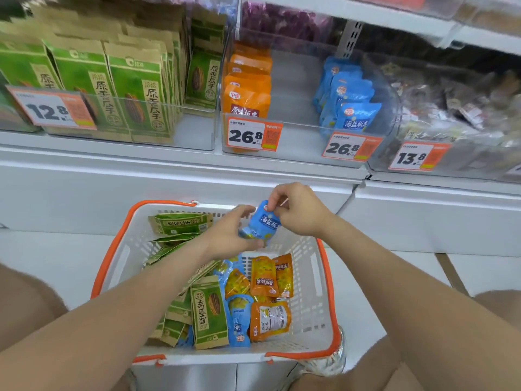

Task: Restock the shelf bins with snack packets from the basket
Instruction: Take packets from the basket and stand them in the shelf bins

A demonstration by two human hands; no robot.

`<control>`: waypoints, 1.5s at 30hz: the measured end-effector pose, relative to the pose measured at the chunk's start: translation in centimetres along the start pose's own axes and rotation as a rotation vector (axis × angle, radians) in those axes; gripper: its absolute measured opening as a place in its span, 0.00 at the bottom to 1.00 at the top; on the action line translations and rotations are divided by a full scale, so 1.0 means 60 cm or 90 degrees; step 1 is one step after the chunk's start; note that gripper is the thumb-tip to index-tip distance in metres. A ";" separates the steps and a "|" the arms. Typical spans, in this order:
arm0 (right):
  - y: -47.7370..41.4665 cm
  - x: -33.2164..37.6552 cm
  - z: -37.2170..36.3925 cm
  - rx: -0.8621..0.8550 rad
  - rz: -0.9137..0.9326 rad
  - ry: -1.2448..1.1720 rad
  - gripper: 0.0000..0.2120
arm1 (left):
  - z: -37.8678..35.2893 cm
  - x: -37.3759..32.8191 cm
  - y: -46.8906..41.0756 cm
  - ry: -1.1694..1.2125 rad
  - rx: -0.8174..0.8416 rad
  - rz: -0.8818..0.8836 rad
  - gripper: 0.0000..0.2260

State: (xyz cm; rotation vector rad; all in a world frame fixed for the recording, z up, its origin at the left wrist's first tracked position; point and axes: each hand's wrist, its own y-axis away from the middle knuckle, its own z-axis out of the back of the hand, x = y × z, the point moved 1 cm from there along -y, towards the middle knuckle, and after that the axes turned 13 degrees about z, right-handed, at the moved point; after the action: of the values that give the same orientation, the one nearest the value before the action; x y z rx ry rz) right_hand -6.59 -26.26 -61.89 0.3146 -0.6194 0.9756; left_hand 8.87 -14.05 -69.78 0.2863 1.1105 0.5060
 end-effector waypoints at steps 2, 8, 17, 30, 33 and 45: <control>-0.007 0.024 0.034 -0.041 0.035 -0.019 0.14 | 0.010 -0.031 0.009 0.111 -0.020 -0.030 0.25; -0.029 0.099 0.128 -0.172 0.114 0.108 0.21 | 0.026 -0.140 0.031 0.286 -0.042 -0.109 0.12; -0.015 0.124 0.318 -0.301 0.194 0.221 0.23 | 0.008 -0.319 0.032 0.044 -0.384 -0.316 0.18; -0.028 -0.019 0.365 -0.427 0.158 0.296 0.23 | -0.013 -0.429 -0.038 -0.286 -0.359 -0.183 0.33; -0.038 -0.041 0.363 -0.332 0.104 0.322 0.24 | -0.012 -0.443 -0.055 -0.370 -0.335 -0.120 0.25; -0.042 -0.041 0.364 -0.150 0.041 0.458 0.17 | 0.003 -0.461 -0.085 -0.332 -0.259 -0.100 0.25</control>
State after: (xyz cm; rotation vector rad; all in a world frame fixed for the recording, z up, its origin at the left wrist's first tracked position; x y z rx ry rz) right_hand -13.04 -40.45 -46.17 -0.2675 -0.0800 0.9842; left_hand 0.68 -32.86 -50.55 -0.0294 0.5022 0.4698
